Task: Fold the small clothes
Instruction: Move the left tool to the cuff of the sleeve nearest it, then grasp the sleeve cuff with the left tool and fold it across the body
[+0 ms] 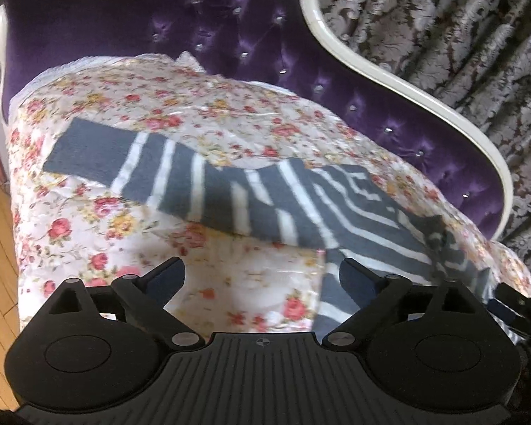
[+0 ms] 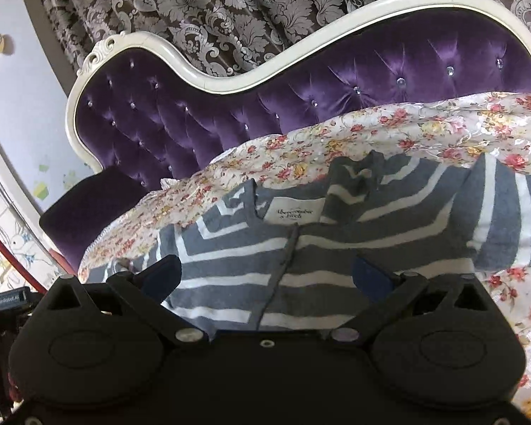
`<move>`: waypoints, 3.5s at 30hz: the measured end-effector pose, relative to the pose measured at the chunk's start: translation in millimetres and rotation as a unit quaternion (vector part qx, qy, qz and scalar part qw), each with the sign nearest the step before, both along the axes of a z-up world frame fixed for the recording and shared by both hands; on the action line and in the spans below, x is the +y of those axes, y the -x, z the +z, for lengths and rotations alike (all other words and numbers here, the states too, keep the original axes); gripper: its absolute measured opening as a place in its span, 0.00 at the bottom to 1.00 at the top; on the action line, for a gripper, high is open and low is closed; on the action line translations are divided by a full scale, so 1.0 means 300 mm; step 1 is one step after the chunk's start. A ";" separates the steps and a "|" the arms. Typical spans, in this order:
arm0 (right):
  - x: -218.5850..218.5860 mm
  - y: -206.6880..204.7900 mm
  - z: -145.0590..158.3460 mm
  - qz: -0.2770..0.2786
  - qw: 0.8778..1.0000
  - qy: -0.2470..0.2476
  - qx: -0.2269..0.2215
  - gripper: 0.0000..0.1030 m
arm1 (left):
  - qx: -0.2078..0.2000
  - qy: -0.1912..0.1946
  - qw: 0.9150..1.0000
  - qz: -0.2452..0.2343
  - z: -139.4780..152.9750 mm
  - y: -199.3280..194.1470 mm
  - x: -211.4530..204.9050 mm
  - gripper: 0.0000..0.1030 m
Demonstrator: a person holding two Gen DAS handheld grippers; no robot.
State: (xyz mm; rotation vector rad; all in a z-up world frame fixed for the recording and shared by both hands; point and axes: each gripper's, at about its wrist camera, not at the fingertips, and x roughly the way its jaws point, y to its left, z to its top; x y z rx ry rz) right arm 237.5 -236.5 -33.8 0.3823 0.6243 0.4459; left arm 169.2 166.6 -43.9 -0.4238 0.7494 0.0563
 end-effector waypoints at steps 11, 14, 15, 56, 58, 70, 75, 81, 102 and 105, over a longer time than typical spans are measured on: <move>0.036 0.010 0.002 0.025 1.000 0.001 -0.010 0.99 | -0.012 0.045 0.997 0.061 -0.103 -0.060 0.234 0.92; 0.036 0.005 -0.009 0.022 1.000 -0.001 -0.002 0.99 | -0.026 0.062 0.994 0.090 -0.118 -0.089 0.307 0.92; 0.036 0.005 -0.011 0.022 1.000 -0.002 0.000 0.99 | -0.031 0.067 0.992 0.098 -0.124 -0.098 0.327 0.92; 0.027 0.012 0.016 0.008 1.000 0.021 0.017 0.99 | -0.123 -0.025 0.992 0.028 0.285 -0.225 0.138 0.06; 0.011 0.009 0.021 -0.003 0.999 0.025 0.024 0.99 | -0.133 -0.042 0.990 -0.010 0.336 -0.241 0.035 0.06; -0.135 -0.019 0.044 -0.067 0.997 -0.020 0.037 0.99 | -0.123 -0.064 0.974 -0.180 0.243 -0.366 -0.556 0.06; -0.191 -0.024 0.053 -0.099 0.994 -0.035 0.038 0.99 | -0.083 -0.069 0.970 -0.218 0.094 -0.392 -0.737 0.07; -0.253 -0.023 0.072 -0.150 0.987 -0.050 0.015 0.99 | -0.052 -0.074 0.961 -0.262 -0.025 -0.385 -0.834 0.28; -0.155 -0.097 -0.062 -0.107 0.991 0.030 0.071 0.98 | -0.041 -0.109 0.970 -0.212 -0.102 -0.171 -0.585 0.65; -0.136 -0.112 -0.087 -0.102 0.991 0.048 0.076 0.89 | -0.022 -0.109 0.975 -0.191 -0.142 -0.161 -0.539 0.65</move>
